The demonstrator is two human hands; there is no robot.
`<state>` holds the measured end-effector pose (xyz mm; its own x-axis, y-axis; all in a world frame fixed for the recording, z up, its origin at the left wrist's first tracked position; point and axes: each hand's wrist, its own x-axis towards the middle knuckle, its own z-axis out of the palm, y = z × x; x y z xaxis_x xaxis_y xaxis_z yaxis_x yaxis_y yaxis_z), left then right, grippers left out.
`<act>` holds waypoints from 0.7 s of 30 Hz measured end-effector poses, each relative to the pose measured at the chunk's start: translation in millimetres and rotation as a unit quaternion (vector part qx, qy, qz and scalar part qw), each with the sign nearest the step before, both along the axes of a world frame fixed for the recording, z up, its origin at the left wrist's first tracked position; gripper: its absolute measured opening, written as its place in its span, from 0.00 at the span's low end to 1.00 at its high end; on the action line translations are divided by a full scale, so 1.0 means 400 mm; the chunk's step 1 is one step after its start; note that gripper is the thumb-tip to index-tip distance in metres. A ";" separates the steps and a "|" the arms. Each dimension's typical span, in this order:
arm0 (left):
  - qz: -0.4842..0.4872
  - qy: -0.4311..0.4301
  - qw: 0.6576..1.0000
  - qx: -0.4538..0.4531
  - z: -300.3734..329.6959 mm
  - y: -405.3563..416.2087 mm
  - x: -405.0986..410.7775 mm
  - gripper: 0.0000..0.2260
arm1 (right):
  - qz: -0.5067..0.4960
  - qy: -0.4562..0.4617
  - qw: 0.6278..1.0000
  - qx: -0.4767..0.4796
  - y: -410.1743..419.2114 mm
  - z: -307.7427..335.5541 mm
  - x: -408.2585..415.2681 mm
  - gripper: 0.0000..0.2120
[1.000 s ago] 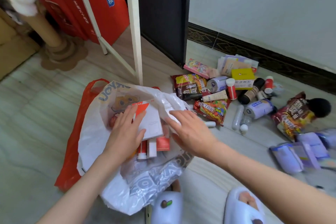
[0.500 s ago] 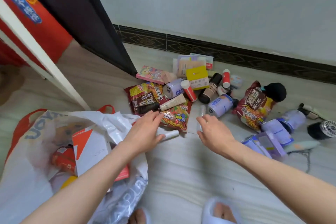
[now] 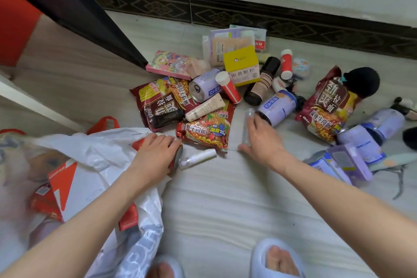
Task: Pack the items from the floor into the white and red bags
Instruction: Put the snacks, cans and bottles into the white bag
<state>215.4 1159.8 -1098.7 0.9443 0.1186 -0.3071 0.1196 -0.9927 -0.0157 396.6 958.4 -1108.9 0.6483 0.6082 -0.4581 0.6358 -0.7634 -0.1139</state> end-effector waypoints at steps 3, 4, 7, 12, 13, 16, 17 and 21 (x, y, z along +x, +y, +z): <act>0.015 -0.015 1.000 -0.001 -0.002 -0.004 0.001 0.35 | -0.031 -0.050 0.998 0.017 0.016 -0.017 -0.022 0.36; 0.019 -0.019 1.000 -0.006 -0.002 -0.007 0.001 0.34 | -0.034 -0.065 0.997 0.019 0.020 -0.023 -0.029 0.34; 0.026 -0.035 0.999 -0.021 -0.011 -0.025 -0.012 0.31 | -0.051 -0.090 0.994 0.019 0.029 -0.036 -0.036 0.28; 0.020 -0.114 0.992 -0.050 -0.002 -0.052 -0.003 0.29 | -0.107 -0.090 0.989 0.047 0.043 -0.027 -0.019 0.20; 0.023 -0.131 0.989 -0.062 0.006 -0.049 0.001 0.31 | -0.118 -0.076 0.988 0.066 0.044 -0.023 -0.022 0.20; 0.071 -0.181 0.968 -0.156 0.051 -0.046 0.005 0.31 | -0.161 -0.011 0.976 0.144 0.045 0.003 -0.039 0.20; 0.105 -0.207 0.951 -0.204 0.073 -0.050 0.007 0.29 | -0.182 0.012 0.967 0.181 0.045 0.019 -0.047 0.19; 0.267 -0.284 0.847 -0.360 0.171 -0.079 0.000 0.30 | -0.226 0.070 0.922 0.306 0.056 0.113 -0.098 0.17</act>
<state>215.4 1128.1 -1030.4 0.8349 0.5504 0.0054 0.3392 -0.5223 0.7824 357.3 980.8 -1063.8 0.8591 0.4632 -0.2177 0.2146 -0.7123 -0.6683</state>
